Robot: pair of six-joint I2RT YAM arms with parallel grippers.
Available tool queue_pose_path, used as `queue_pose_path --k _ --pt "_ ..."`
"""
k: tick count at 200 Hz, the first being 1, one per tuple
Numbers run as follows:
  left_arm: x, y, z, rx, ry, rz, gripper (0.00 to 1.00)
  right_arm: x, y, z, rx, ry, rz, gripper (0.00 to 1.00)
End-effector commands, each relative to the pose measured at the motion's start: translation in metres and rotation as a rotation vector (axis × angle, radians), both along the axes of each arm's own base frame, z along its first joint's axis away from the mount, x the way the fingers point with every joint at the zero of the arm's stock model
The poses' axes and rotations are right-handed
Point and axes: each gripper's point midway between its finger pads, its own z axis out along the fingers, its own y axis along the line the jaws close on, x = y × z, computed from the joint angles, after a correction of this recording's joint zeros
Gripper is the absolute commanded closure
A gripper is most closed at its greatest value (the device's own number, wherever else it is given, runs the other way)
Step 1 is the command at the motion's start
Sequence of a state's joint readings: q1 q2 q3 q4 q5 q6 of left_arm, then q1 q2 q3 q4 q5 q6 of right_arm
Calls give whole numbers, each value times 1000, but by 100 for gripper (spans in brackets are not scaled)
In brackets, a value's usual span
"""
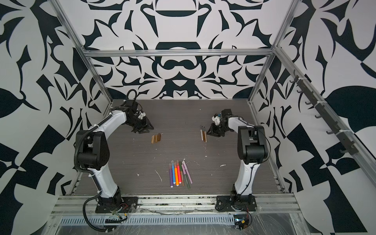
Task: Remove pen caps from pens
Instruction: Place the pen at the middle-right of the table, then pick up the pen from the bottom-center of the table.
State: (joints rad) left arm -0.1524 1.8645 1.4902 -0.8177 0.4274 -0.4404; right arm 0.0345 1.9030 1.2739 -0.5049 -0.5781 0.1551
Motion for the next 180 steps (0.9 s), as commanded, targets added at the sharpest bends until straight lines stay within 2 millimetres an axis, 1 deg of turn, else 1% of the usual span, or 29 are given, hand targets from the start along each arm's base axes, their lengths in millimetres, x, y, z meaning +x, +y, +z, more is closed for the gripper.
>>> queue_pose_path --k 1,23,37,59,80,94,110,113,136,154,180 --pt "5 -3 24 -45 -75 18 60 -7 8 33 -32 -88 23 76" --pt "9 -5 31 -63 -108 23 60 -32 27 42 -71 -115 77 76" --pt "10 -7 34 -79 -117 26 60 -52 42 46 -102 -133 124 76" --pt "10 -10 35 -105 -122 27 60 -89 72 51 -147 -165 210 76" --pt "9 -12 35 -126 -124 28 60 -132 98 48 -162 -170 263 76" --pt "8 -13 36 -135 -129 30 60 -161 111 44 -173 -185 299 76" --pt "6 -14 36 -139 -130 28 60 -190 116 34 -199 -200 315 75" --pt "5 -14 36 -140 -131 28 60 -194 117 35 -198 -209 318 75" --pt "2 -14 33 -147 -118 25 60 -227 120 19 -207 -203 329 75" --pt "-1 -15 30 -150 -111 22 60 -245 124 10 -220 -181 345 75" --pt "-3 -15 29 -154 -108 21 60 -265 129 -1 -256 -165 380 75"
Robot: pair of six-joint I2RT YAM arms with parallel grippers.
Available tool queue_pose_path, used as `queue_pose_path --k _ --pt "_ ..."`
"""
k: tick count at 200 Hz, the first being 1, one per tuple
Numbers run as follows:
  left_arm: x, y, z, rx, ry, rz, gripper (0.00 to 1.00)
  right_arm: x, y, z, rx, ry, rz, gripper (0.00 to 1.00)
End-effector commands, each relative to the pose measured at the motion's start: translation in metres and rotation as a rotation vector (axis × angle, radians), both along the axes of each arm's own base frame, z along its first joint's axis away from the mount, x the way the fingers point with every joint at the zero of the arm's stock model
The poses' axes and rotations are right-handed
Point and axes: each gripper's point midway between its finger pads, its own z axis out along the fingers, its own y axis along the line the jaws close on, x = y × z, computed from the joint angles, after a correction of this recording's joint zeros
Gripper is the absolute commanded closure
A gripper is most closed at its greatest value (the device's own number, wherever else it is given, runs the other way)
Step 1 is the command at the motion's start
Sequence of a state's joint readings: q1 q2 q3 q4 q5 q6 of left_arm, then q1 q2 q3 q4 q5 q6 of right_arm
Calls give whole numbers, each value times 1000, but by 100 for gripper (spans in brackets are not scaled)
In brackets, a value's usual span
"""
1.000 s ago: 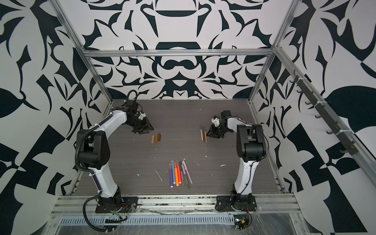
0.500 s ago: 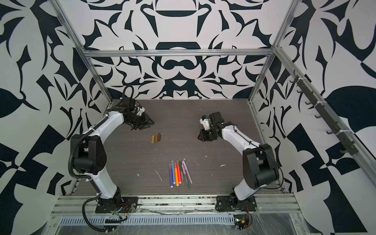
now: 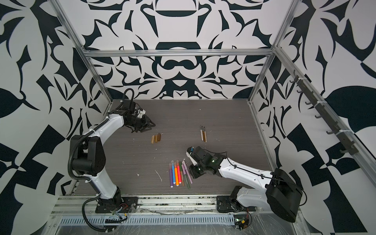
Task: Remove pen caps from pens
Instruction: Pick up the pen from the bottom-center of the table.
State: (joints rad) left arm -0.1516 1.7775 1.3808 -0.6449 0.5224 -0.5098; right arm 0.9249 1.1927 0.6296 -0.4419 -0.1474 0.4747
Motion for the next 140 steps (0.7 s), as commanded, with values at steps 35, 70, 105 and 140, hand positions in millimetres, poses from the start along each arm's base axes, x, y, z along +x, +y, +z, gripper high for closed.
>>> queue_pose_path --k 35,70,105,140 --pt "-5 -2 10 -32 -13 0 60 -12 6 -13 -49 -23 -55 75" --pt "-3 -1 12 -30 -17 6 60 -16 7 -26 -87 12 -55 75" --pt "-1 -2 14 -34 -17 10 60 -18 3 -36 -124 39 -70 75" --pt "-2 -1 15 -33 -17 14 60 -21 -5 -45 -181 59 -83 75"
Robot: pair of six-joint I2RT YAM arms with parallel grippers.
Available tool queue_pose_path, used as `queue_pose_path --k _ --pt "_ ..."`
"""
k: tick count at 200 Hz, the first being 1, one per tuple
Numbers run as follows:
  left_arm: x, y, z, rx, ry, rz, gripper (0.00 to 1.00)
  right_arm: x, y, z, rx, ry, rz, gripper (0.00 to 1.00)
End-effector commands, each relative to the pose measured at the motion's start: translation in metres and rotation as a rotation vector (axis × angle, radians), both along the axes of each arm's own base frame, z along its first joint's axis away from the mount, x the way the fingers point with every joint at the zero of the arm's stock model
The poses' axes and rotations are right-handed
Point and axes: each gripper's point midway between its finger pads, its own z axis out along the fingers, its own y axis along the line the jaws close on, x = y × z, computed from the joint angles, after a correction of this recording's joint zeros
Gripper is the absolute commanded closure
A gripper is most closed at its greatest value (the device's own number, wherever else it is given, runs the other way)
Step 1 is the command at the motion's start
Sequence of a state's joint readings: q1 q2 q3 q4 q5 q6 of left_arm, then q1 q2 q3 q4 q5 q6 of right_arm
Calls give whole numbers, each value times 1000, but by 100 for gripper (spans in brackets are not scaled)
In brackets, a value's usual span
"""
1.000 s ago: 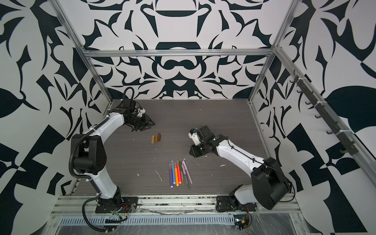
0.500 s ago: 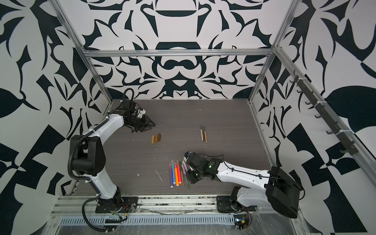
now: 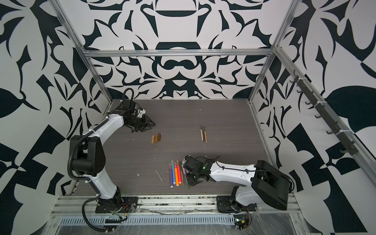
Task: Remove pen caps from pens
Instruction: Pick up the pen from the bottom-center of the table, then open the pen cap on the pen.
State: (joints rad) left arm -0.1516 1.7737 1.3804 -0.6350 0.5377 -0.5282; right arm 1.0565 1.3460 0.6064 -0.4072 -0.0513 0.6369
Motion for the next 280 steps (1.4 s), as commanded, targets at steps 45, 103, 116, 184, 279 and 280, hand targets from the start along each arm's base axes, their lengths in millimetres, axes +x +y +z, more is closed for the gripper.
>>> queue_pose_path --k 45,103,116,184,279,280 --pt "-6 1 12 -16 -18 17 60 1 -13 -7 -101 17 -60 77" --pt "-9 -20 11 -97 25 0 52 17 2 12 -54 -29 -76 90" --pt "-12 -31 13 -102 16 -25 47 27 4 21 -42 -42 -74 90" --pt "-39 -106 7 -145 64 -160 47 90 19 86 139 -94 -104 93" --pt "-66 -180 -5 -209 150 -300 52 123 42 119 340 -54 -192 95" --pt "-66 -180 -6 -208 152 -300 52 123 41 120 341 -55 -193 95"
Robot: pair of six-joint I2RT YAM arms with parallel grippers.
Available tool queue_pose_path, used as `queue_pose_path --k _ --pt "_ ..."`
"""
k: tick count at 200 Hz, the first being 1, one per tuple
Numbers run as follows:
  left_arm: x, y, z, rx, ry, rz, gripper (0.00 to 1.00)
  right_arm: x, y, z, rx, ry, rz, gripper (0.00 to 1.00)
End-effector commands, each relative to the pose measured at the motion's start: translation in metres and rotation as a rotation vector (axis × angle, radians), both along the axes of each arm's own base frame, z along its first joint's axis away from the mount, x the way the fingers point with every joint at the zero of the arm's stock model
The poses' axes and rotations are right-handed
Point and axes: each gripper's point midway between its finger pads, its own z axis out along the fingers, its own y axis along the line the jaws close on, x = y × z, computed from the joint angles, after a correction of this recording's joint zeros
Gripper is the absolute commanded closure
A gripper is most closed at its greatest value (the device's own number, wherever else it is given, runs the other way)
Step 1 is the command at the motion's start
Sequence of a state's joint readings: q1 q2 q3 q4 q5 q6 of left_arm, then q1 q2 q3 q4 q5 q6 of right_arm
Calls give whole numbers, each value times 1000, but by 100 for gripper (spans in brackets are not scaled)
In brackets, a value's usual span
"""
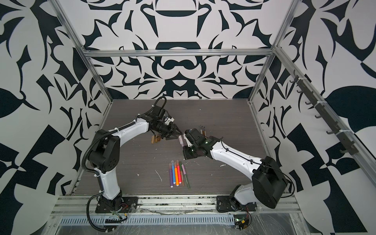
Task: Remove pen caps from pens
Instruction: Open the pen cap on the pen.
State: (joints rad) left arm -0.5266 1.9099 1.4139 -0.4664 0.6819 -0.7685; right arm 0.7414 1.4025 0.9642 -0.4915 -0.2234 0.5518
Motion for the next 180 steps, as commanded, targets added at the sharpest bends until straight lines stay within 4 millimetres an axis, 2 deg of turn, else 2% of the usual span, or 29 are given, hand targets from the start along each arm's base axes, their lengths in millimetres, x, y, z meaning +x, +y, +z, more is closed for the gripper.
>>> queue_pose_path --k 1,53,125,144,171,180 --pt "1 -13 9 -37 0 -20 52 14 10 20 88 -12 -29 95" --pt "-2 -21 10 -48 6 -40 58 24 7 27 123 -9 -54 95" --pt "-1 -21 12 -46 -2 -43 61 24 18 33 175 5 -17 99" --pt "0 -22 13 -49 -5 -47 71 24 17 33 170 3 -19 98" --pt "0 -24 16 -58 -10 -54 92 26 15 33 160 -4 -33 96" --pt "1 -24 17 -62 -13 -57 97 27 15 33 159 -8 -37 95"
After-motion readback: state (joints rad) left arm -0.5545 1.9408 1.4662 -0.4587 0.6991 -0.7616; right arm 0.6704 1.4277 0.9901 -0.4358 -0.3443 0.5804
